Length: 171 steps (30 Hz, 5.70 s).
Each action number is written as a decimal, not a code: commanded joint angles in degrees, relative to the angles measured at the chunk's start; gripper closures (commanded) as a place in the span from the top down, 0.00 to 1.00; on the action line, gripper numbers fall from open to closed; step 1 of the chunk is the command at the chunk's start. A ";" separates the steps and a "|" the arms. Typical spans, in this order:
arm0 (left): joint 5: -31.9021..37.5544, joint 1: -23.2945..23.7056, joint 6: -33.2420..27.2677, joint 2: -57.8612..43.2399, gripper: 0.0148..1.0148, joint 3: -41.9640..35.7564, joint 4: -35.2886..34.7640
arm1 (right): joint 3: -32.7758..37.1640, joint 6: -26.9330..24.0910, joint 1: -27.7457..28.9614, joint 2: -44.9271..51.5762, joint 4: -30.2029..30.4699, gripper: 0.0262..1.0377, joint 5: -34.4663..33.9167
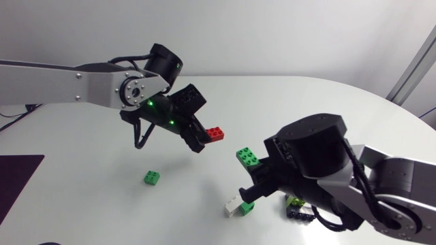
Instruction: Separate the duplo bricks
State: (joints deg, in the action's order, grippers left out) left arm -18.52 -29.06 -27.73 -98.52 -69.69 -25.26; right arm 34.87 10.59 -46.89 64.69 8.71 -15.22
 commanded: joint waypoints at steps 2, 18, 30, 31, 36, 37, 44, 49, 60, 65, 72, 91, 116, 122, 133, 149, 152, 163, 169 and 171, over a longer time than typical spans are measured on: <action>1.91 1.64 -2.77 -3.26 0.28 3.07 1.35 | -1.56 -0.83 0.84 3.34 -2.56 0.18 0.02; 5.87 4.27 -3.83 -7.65 0.34 10.54 8.20 | 6.26 -2.06 4.88 27.16 -13.81 0.18 0.81; 5.78 4.19 -4.09 -1.50 0.90 13.09 8.20 | 14.52 -4.35 6.38 40.17 -16.09 0.18 0.72; 5.78 4.10 -3.92 -0.62 0.90 13.18 8.20 | 15.14 -4.53 6.46 40.96 -15.92 0.18 0.72; 5.69 1.55 -2.33 3.77 0.92 14.06 7.94 | 17.69 -4.88 7.78 43.68 -13.90 0.48 1.51; 5.78 0.85 -2.16 4.39 0.92 14.32 7.85 | 18.30 -4.88 7.87 44.30 -12.75 0.65 1.86; 5.69 -2.41 -0.58 5.80 0.92 13.79 5.74 | 17.16 -4.88 8.66 42.28 -11.08 0.92 2.66; 3.76 -4.34 0.74 5.97 0.92 13.00 3.20 | 13.47 -4.88 10.24 33.31 -10.20 0.94 3.53; 2.35 -12.43 6.37 4.83 0.91 11.77 -1.81 | -0.07 -5.14 16.22 3.52 -1.24 0.94 5.73; 2.26 -14.71 9.97 -0.09 0.91 7.29 -7.70 | -4.81 -5.14 17.80 -5.45 1.66 0.94 6.17; 2.35 -18.40 15.42 -3.26 0.91 4.30 -10.60 | -8.33 -4.53 18.59 -11.86 3.86 0.94 6.17; 6.13 -20.07 16.21 -13.63 0.62 -1.59 -9.20 | -10.61 -4.00 20.00 -18.10 7.37 0.94 7.84; 5.25 -16.03 17.27 -7.30 0.30 -0.01 -8.93 | -6.40 -2.94 14.64 -14.50 7.37 0.94 7.23; 1.91 -13.04 18.23 -5.10 0.29 -2.38 -9.64 | -4.37 -1.01 10.33 -11.51 6.93 0.94 6.43; -0.02 -11.28 19.64 -5.89 0.29 -2.99 -9.46 | -0.68 4.70 5.59 -2.90 5.88 0.94 7.58; -11.62 -5.75 22.19 -0.62 0.29 -1.85 -5.77 | 4.41 10.68 8.75 4.75 3.86 0.92 17.42; -12.24 -5.83 22.19 -0.53 0.29 -1.85 -5.77 | 5.21 11.12 8.66 5.89 3.24 0.90 17.86; -13.38 -6.10 22.19 -0.62 0.29 -0.62 -5.42 | 6.52 11.82 8.31 9.32 0.43 0.77 17.86; -13.38 -5.92 22.10 -0.44 0.29 -0.18 -5.15 | 6.26 12.17 8.49 10.02 -1.24 0.43 17.60; -13.38 -5.83 22.01 -0.36 0.29 -0.09 -5.15 | 6.26 12.09 8.57 9.93 -1.33 0.28 17.60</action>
State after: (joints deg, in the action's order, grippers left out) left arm -31.18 -34.98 -6.55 -100.07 -70.96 -30.79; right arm 40.62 20.62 -38.50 74.00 8.14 2.59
